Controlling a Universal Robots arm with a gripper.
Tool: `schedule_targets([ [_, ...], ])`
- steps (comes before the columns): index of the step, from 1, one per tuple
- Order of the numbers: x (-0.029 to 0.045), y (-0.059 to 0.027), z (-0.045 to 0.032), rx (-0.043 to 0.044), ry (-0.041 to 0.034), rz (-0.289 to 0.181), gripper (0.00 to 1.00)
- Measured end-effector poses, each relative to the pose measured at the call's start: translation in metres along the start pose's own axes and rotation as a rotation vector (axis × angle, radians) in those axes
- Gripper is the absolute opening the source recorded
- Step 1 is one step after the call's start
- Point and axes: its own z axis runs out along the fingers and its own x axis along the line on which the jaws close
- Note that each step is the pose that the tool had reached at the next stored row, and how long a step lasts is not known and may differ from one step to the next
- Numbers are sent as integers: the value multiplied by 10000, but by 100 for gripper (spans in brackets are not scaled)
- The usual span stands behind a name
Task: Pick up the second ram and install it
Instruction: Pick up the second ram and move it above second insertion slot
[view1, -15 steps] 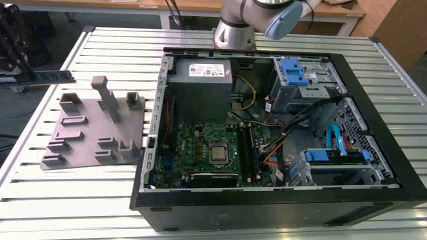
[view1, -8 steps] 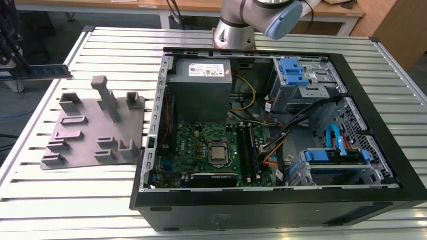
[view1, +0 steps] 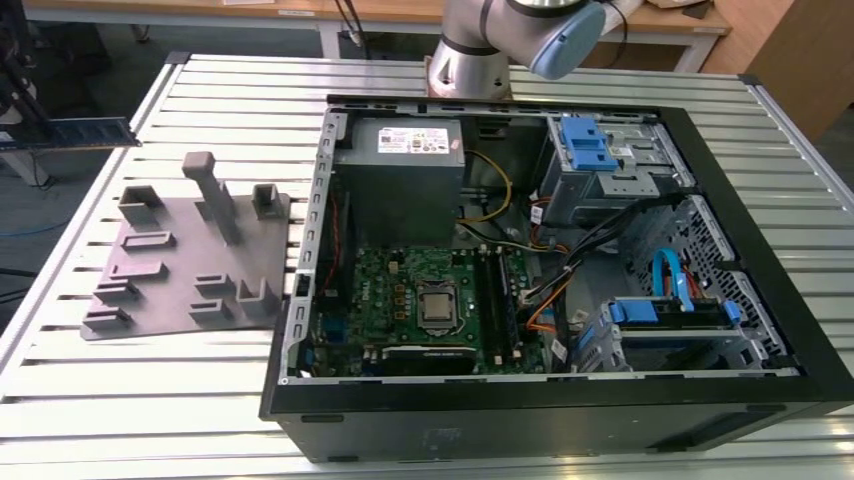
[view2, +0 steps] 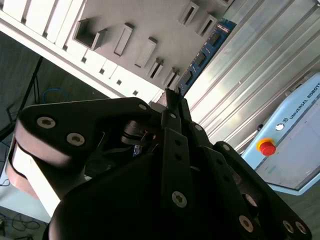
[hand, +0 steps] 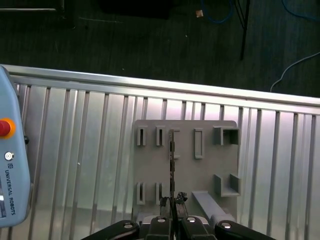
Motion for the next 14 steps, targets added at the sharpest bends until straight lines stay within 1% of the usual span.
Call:
schedule_targets([
  [5, 0, -1, -2, -1, -7, 0, 14],
  [8, 3, -28, -2, 0, -8, -2, 14],
  [11, 8, -97, -5, -3, -8, 0, 14],
  [14, 16, -194, -8, -8, -8, 0, 14],
])
